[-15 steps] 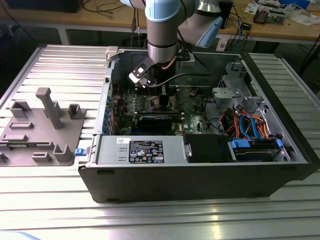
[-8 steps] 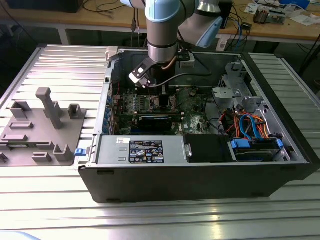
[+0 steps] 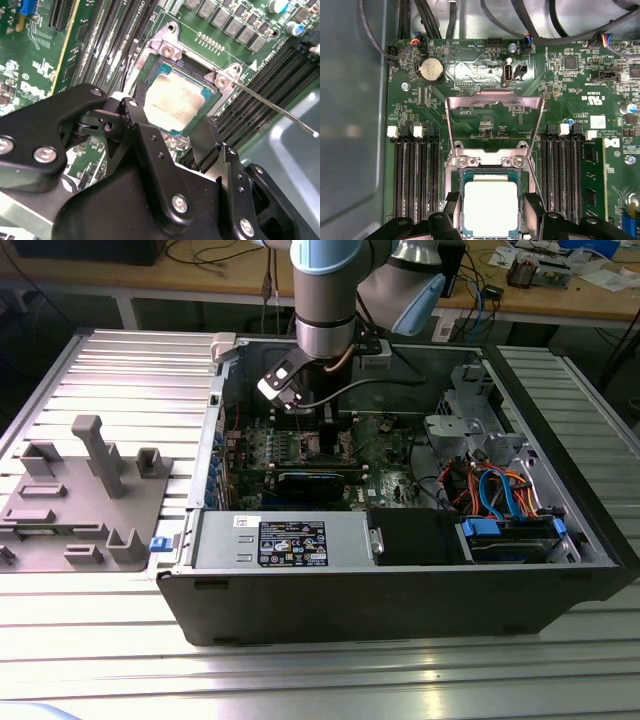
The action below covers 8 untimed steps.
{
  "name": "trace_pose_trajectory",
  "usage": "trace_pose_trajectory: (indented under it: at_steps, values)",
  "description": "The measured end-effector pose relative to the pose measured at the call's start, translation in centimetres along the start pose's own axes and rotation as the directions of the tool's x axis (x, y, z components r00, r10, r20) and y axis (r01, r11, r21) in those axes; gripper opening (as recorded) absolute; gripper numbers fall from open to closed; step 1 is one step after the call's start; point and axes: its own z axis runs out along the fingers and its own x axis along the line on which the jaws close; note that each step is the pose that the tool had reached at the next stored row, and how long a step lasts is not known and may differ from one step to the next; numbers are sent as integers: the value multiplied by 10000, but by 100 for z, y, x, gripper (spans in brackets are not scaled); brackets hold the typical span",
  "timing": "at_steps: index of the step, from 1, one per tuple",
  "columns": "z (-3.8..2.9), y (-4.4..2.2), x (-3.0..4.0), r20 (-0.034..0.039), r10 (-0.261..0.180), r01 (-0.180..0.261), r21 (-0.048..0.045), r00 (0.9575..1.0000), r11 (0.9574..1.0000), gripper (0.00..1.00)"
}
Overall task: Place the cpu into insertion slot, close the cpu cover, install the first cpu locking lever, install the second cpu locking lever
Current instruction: 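Place the cpu into insertion slot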
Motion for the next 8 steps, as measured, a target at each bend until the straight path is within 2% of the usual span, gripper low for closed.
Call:
trace_pose_trajectory:
  at_steps: [2, 3, 5, 8]
  values:
    - [-36, 4, 0, 0, -1, 1, 9, 10000, 10000, 62]
    - [-55, 8, -1, -1, -2, 2, 37, 10000, 10000, 54]
    - [-71, 19, -1, -4, -2, 2, 107, 10000, 9999, 54]
    - [-82, 48, -2, -30, -1, 2, 356, 10000, 9994, 35]
